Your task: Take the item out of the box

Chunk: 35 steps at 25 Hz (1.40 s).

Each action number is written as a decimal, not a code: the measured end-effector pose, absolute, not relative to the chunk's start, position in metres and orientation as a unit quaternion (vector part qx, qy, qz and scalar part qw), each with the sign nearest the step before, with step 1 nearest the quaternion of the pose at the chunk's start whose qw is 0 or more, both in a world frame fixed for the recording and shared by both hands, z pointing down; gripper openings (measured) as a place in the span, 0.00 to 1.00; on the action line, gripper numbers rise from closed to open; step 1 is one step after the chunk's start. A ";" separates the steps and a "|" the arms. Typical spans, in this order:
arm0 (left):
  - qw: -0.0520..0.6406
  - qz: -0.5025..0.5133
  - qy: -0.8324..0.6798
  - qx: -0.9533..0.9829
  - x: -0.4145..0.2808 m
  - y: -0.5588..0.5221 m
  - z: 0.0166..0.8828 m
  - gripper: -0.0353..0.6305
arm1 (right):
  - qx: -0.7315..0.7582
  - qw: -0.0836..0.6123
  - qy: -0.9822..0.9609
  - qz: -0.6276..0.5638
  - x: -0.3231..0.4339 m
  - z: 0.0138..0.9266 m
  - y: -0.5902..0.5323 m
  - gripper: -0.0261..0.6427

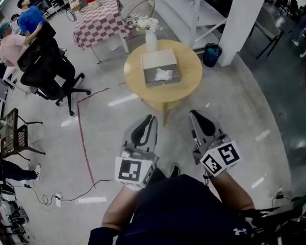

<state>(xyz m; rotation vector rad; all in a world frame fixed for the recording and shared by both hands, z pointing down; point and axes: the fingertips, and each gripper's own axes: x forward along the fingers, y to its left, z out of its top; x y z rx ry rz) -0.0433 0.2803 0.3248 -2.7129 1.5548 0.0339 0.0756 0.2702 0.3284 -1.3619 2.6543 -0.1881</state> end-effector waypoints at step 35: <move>-0.037 -0.006 0.493 -0.869 -0.072 0.067 0.357 0.12 | -0.482 0.033 0.870 -0.096 0.075 0.359 0.071 0.06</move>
